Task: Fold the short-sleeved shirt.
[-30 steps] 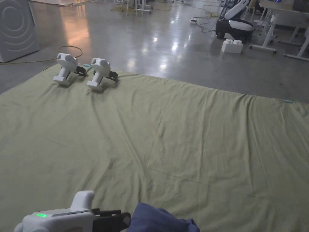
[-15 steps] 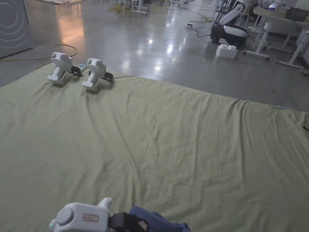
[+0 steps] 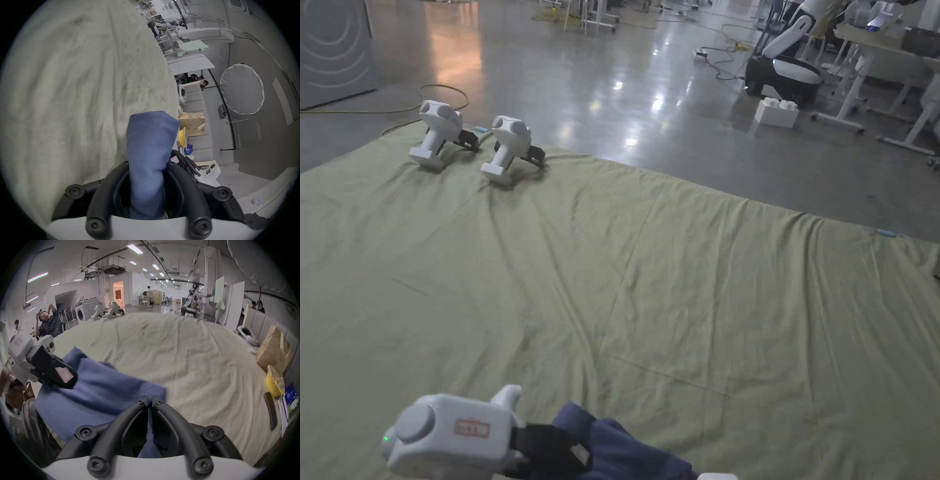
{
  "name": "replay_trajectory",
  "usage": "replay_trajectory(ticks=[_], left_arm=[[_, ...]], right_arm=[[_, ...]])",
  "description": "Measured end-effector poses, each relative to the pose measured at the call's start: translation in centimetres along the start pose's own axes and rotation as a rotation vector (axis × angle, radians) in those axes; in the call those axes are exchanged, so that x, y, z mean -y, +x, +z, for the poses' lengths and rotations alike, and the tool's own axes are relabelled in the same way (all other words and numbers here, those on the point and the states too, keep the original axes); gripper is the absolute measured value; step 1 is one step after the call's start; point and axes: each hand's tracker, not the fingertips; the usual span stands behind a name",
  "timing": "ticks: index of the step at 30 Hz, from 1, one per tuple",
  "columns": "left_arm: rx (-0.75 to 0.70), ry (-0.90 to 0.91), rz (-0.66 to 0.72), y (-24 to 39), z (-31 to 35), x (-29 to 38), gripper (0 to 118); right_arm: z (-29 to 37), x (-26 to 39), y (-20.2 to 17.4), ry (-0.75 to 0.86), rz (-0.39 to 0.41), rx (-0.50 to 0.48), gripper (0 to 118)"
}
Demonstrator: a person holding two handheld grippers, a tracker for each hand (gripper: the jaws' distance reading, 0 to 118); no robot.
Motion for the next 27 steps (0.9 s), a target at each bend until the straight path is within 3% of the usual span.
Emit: replay_trajectory(ticks=[2, 4, 10, 15, 22, 27], left_arm=[[-0.032, 0.021, -0.018, 0.6, 3.1, -1.1, 30], [-0.086, 0.025, -0.062, -3.2, 6.9, -3.5, 30], [-0.28, 0.065, -0.105, -1.5, 18.9, -5.9, 30], [-0.475, 0.099, -0.1, -3.7, 26.8, -8.8, 30], [-0.665, 0.181, -0.017, -6.4, 30.9, -11.5, 30], [-0.925, 0.138, 0.052, -7.1, 27.1, -11.0, 38]], right_arm=[[0.3, -1.7, 1.0, 0.039, -0.004, 0.017, 6], [0.6, -3.4, 2.2, 0.076, 0.001, 0.037, 6], [1.6, -7.6, 5.8, 0.166, 0.01, 0.106, 6], [2.6, -9.3, 8.1, 0.206, -0.014, 0.149, 6], [3.6, -9.2, 9.9, 0.218, -0.054, 0.185, 6], [3.6, -8.3, 10.2, 0.202, -0.069, 0.197, 6]])
